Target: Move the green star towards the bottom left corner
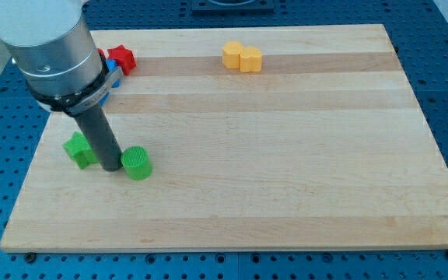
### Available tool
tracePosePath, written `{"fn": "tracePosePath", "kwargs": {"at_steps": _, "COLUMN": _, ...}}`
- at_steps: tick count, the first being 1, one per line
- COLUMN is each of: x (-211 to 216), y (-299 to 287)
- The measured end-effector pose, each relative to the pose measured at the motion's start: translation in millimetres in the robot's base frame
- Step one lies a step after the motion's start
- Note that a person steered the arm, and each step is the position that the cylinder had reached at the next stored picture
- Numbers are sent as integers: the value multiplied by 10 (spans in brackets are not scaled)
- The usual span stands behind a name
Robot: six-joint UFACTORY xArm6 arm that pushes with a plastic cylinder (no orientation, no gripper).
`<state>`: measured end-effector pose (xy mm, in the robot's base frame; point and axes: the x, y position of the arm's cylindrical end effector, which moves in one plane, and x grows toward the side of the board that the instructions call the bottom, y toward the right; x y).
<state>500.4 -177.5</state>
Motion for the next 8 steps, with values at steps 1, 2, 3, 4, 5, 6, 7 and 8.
{"fn": "tracePosePath", "kwargs": {"at_steps": 1, "x": -555, "y": 74}}
{"fn": "tracePosePath", "kwargs": {"at_steps": 2, "x": -619, "y": 2}}
{"fn": "tracePosePath", "kwargs": {"at_steps": 3, "x": -561, "y": -190}}
{"fn": "tracePosePath", "kwargs": {"at_steps": 4, "x": -561, "y": -205}}
{"fn": "tracePosePath", "kwargs": {"at_steps": 5, "x": -561, "y": -207}}
{"fn": "tracePosePath", "kwargs": {"at_steps": 6, "x": -528, "y": -340}}
{"fn": "tracePosePath", "kwargs": {"at_steps": 7, "x": -325, "y": -421}}
{"fn": "tracePosePath", "kwargs": {"at_steps": 8, "x": -47, "y": -424}}
